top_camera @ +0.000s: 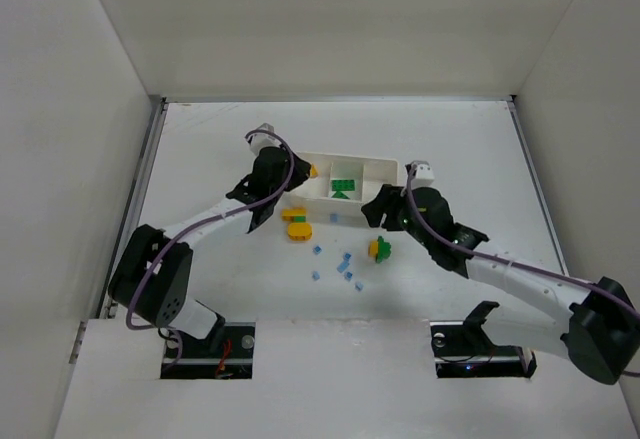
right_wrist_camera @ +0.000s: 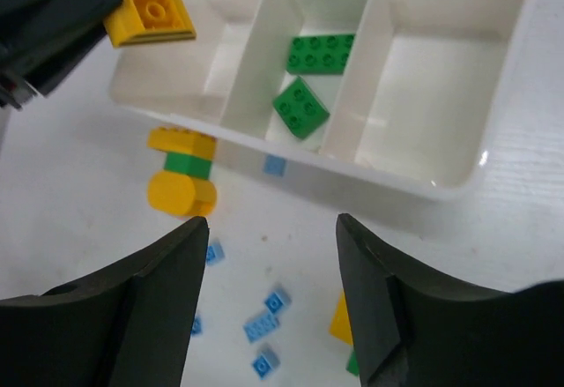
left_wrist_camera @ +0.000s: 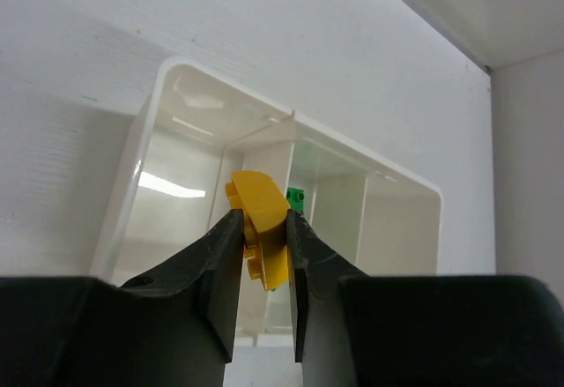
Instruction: Sort the legos into containers by color
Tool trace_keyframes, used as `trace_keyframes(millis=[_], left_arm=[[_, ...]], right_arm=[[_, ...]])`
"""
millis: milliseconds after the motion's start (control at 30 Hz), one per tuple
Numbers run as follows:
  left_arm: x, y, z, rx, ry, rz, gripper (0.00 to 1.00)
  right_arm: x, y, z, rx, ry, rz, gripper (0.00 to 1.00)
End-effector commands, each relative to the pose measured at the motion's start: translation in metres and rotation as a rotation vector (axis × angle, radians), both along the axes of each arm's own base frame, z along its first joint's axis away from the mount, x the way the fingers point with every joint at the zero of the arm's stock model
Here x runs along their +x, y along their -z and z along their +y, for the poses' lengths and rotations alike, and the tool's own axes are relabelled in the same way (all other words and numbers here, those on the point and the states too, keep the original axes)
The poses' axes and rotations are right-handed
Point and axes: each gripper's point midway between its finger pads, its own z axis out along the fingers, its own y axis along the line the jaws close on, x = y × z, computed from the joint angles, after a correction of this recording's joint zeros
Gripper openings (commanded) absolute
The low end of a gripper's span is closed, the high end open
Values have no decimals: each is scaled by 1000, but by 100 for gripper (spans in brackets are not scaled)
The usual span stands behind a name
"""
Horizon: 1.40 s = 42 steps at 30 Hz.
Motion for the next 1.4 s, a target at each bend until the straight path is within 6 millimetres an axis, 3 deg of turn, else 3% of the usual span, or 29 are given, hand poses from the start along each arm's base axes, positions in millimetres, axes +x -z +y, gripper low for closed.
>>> trace_keyframes(millis=[0,200,300,433,600,700,767,933,1033,1367], left_arm=[[17,-24,-2,21,-26,-81,22],[21,-22,5,35,-53,-89,48],[18,-22,3,34,-47,-93,53],[4,-27,-3,34,-13,-108,52],[-31,-29,-12,66,61,-127,42],[-56,-20,-13,106,103,-117,31],[-74,-10,-14,146,135,-96,25],[-116,14,-13,267,198,-48,22],[-136,25,-7,333,211,-22,24],[-188,59,-3,423,308,68,35]], right_arm=[[-14,18,-29,-127,95,24,69],[-45,49,-42,-217,98,126,78],[-54,60,-41,-234,87,159,80],[-59,65,-38,-242,76,177,76],[-85,59,-15,-238,-27,189,43],[-118,65,11,-255,-178,217,34],[-135,77,22,-286,-255,252,35],[-145,93,37,-353,-319,285,42],[-144,91,46,-343,-337,274,43],[-145,112,50,-400,-337,324,39]])
